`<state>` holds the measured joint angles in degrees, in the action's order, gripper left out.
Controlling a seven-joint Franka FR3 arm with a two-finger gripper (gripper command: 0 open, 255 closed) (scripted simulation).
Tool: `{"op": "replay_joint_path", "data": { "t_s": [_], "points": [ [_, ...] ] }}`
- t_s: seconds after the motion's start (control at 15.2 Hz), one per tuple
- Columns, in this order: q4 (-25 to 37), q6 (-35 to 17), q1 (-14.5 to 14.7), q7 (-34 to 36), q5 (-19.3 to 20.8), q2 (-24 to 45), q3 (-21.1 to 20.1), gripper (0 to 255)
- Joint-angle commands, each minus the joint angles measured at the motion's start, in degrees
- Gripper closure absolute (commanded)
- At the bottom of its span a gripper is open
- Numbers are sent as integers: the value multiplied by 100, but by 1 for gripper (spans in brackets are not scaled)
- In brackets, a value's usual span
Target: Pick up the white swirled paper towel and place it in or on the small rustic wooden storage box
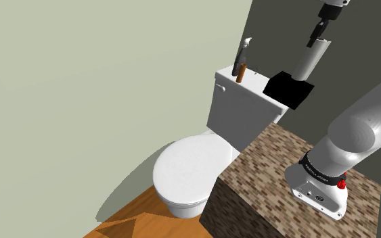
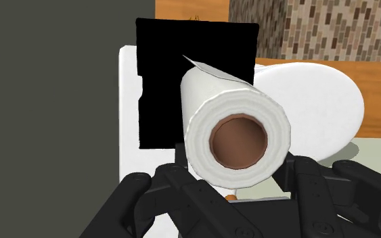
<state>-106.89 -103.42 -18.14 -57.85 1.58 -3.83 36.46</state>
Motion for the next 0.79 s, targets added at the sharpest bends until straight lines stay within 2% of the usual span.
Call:
{"op": "replay_joint_path", "data": {
  "t_s": [0.0,0.2,0.73],
  "points": [
    [-139,-153,-3,-7,-7,13,5,255],
    [-366,-405,-9,-22,-23,43,15,255],
    [-366,-405,-9,-22,-23,43,15,255]
  ]
}}
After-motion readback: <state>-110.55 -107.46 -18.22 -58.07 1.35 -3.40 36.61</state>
